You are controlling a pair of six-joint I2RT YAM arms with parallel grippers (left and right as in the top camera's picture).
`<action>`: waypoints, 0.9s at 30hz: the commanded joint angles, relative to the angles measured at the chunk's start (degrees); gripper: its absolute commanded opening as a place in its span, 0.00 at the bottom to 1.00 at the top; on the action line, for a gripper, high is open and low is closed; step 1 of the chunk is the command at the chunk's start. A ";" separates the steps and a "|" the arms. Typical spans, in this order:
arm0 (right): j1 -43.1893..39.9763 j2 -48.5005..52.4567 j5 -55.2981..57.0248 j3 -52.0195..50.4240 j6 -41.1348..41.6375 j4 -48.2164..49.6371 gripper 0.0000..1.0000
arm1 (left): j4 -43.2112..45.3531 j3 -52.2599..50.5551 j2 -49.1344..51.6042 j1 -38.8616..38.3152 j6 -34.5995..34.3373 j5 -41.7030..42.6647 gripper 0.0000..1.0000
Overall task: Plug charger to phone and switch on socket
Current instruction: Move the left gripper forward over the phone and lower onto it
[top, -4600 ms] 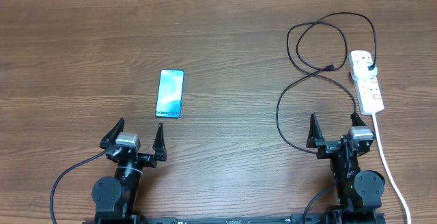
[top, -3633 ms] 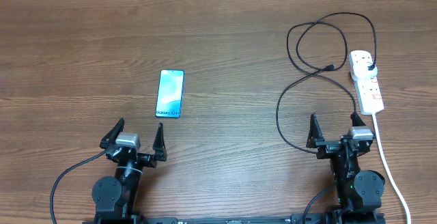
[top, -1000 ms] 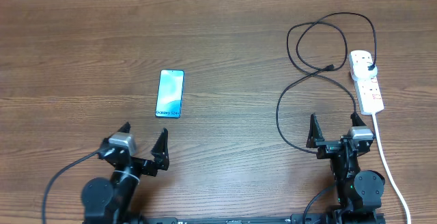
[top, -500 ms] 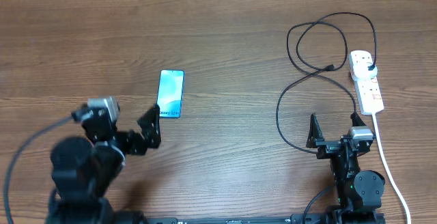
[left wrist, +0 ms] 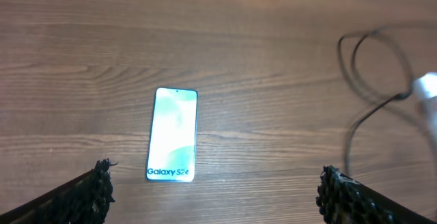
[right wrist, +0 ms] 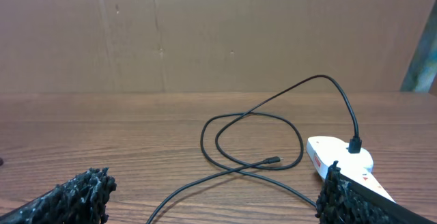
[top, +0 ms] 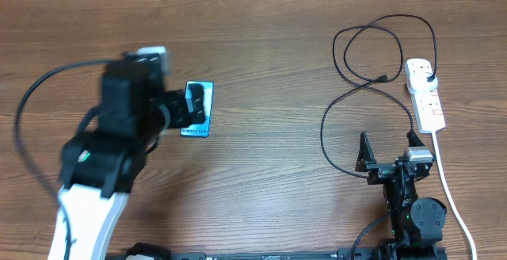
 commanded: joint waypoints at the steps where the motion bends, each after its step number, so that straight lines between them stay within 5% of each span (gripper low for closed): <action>1: -0.33 -0.46 0.04 -0.61 -0.09 0.35 1.00 | 0.90 1.55 5.14 -2.54 3.82 -5.90 1.00; 27: -0.33 -0.46 0.04 -0.61 -0.09 0.35 1.00 | 3.08 1.51 37.24 -0.61 7.74 -5.68 1.00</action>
